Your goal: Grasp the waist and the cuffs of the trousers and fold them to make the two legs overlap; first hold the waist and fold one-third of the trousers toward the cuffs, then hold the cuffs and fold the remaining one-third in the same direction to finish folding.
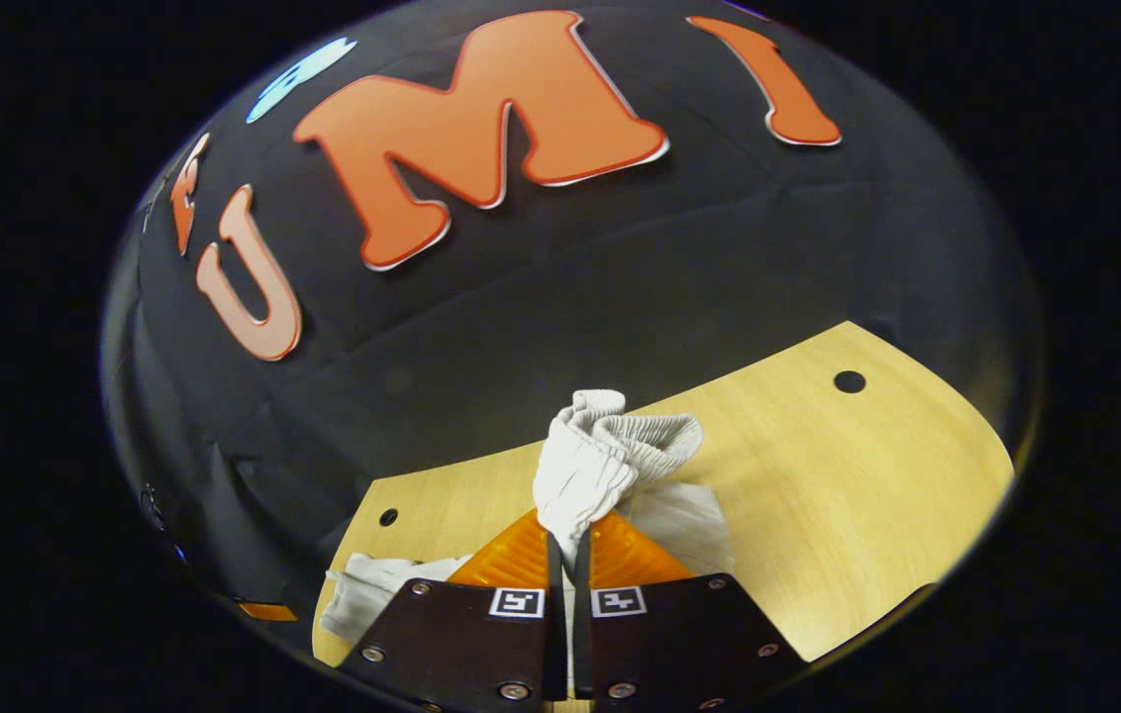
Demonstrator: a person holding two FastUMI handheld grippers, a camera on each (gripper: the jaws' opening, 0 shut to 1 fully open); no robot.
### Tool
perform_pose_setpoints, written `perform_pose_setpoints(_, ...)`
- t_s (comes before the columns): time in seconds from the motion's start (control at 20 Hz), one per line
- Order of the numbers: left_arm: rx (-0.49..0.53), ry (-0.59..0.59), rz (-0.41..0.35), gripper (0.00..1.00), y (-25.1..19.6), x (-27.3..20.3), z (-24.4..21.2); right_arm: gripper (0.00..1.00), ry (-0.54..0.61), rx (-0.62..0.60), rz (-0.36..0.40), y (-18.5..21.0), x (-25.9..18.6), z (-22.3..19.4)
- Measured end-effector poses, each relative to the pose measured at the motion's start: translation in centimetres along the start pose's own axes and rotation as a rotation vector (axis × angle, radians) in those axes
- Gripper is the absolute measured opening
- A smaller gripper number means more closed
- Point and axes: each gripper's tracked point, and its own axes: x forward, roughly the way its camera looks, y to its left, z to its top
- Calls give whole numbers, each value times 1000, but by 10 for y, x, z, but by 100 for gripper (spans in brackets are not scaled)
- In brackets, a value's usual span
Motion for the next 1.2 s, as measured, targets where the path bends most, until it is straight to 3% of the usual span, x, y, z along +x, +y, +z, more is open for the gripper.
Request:
perform_pose_setpoints(0.05,-13,2,-3,100,0,-1,0,3,12,-18,18,0,1,-2)
perform_pose_setpoints(0.25,-48,9,7,100,10,0,-4,3,63,-77,67,-4,-1,-3)
perform_pose_setpoints(0.55,-136,34,9,100,14,4,-11,4,140,-178,71,-13,-14,2)
perform_pose_setpoints(0.75,-203,65,-18,100,11,7,-17,14,197,-223,85,-20,-31,17)
perform_pose_setpoints(0.85,-243,92,-51,99,7,7,-21,27,232,-223,92,-20,-44,23)
perform_pose_setpoints(0.95,-281,136,-79,99,4,10,-27,44,275,-175,171,-5,-67,37)
perform_pose_setpoints(1.0,-302,146,-89,100,6,11,-29,62,277,-176,187,-4,-76,46)
perform_pose_setpoints(1.2,-466,158,-120,99,8,23,-36,78,253,-228,143,-9,-85,50)
